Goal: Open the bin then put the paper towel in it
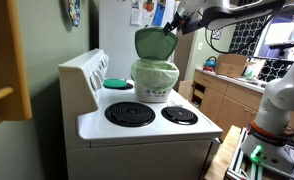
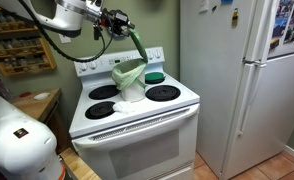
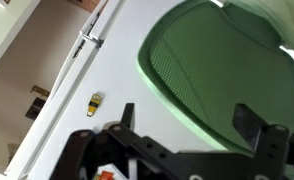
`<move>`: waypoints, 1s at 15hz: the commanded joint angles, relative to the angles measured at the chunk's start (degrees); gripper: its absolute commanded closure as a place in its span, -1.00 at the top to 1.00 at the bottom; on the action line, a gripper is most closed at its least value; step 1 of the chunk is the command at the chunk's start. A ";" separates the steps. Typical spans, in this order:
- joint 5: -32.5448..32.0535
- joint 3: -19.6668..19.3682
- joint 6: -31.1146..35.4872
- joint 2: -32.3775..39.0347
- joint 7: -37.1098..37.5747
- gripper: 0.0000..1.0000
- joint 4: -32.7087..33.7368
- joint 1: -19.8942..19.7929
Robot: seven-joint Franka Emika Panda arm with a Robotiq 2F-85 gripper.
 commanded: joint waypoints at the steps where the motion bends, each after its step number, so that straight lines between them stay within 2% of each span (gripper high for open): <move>1: 9.38 -0.81 -7.11 -3.09 -9.95 1.00 -1.40 1.82; 5: 20.92 -0.39 -14.25 -4.46 -21.59 1.00 -0.92 2.67; 8: 27.50 0.05 -15.02 -5.77 -29.83 1.00 -3.06 3.14; 9: 26.79 0.82 -13.79 -5.70 -31.46 1.00 -4.10 2.76; 10: 25.72 1.74 -14.21 -4.14 -28.50 1.00 -0.83 0.73; 15: 25.90 2.23 -14.20 -4.28 -30.46 1.00 -2.51 1.11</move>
